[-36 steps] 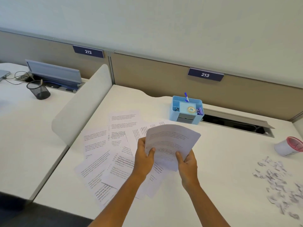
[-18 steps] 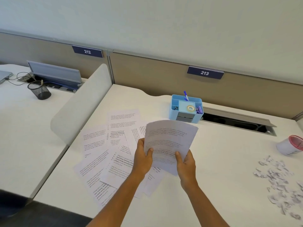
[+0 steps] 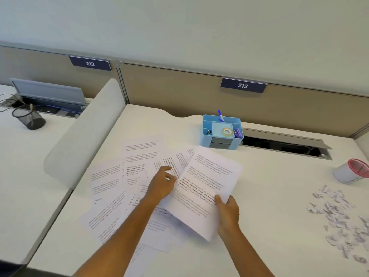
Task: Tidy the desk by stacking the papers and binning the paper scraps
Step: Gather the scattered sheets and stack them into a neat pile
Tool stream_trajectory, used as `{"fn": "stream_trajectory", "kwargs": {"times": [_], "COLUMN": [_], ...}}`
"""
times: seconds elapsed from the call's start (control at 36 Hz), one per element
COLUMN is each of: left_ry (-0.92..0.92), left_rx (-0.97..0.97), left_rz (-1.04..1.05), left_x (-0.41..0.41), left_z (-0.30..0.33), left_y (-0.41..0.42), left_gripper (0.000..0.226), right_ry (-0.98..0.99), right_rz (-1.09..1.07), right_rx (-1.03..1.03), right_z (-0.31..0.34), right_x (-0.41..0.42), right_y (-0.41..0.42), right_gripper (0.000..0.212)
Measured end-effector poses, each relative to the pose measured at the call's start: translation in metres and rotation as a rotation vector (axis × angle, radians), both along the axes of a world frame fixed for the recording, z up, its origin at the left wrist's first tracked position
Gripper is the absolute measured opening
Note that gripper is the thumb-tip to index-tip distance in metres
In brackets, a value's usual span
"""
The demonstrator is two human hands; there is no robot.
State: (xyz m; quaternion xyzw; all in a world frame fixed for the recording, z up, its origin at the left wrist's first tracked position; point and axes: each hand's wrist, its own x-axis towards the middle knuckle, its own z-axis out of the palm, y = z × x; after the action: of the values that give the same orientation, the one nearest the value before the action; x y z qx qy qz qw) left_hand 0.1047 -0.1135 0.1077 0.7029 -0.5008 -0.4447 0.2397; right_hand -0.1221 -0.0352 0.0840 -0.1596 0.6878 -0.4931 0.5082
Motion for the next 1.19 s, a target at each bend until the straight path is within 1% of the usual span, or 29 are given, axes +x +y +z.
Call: {"fn": "stream_trajectory", "kwargs": {"times": [0.06,0.14,0.33,0.5,0.58,0.72,0.86,1.08,1.19], "left_ry": [-0.075,-0.205,-0.431,-0.534,-0.592,-0.591,-0.577,-0.572,-0.542], "left_rx": [0.018,0.029,0.041,0.07,0.049,0.025,0.052,0.031,0.087], "left_rz": [-0.048,-0.152,-0.327,-0.406,-0.428,-0.43,-0.424,-0.42,-0.436], "left_x": [0.01,0.023,0.027,0.023,0.022,0.022,0.018,0.011,0.006], "left_z": [-0.004,-0.013,-0.027,-0.042,-0.047,-0.053,-0.058,-0.059,-0.055], "left_y": [-0.016,-0.042,-0.094,-0.121,-0.13,-0.139,-0.14,-0.139,-0.14], "left_gripper": [0.047,0.055,0.067,0.072,0.073,0.074,0.078,0.067,0.063], "right_ry": [-0.046,-0.12,-0.192,-0.214,-0.216,-0.239,-0.243,-0.227,-0.232], "right_rz": [-0.014,-0.032,-0.047,-0.059,-0.055,-0.066,-0.055,-0.059,-0.057], "right_rx": [0.031,0.039,0.068,0.087,0.1,0.116,0.137,0.179,0.173], "right_z": [-0.001,-0.001,0.001,-0.008,-0.018,-0.03,-0.036,-0.032,-0.035], "right_x": [0.004,0.012,0.034,0.046,0.051,0.057,0.061,0.06,0.06], "right_y": [-0.002,-0.006,-0.019,-0.031,-0.038,-0.049,-0.056,-0.06,-0.06], "right_gripper": [0.014,0.021,0.024,0.027,0.027,0.035,0.039,0.037,0.039]}}
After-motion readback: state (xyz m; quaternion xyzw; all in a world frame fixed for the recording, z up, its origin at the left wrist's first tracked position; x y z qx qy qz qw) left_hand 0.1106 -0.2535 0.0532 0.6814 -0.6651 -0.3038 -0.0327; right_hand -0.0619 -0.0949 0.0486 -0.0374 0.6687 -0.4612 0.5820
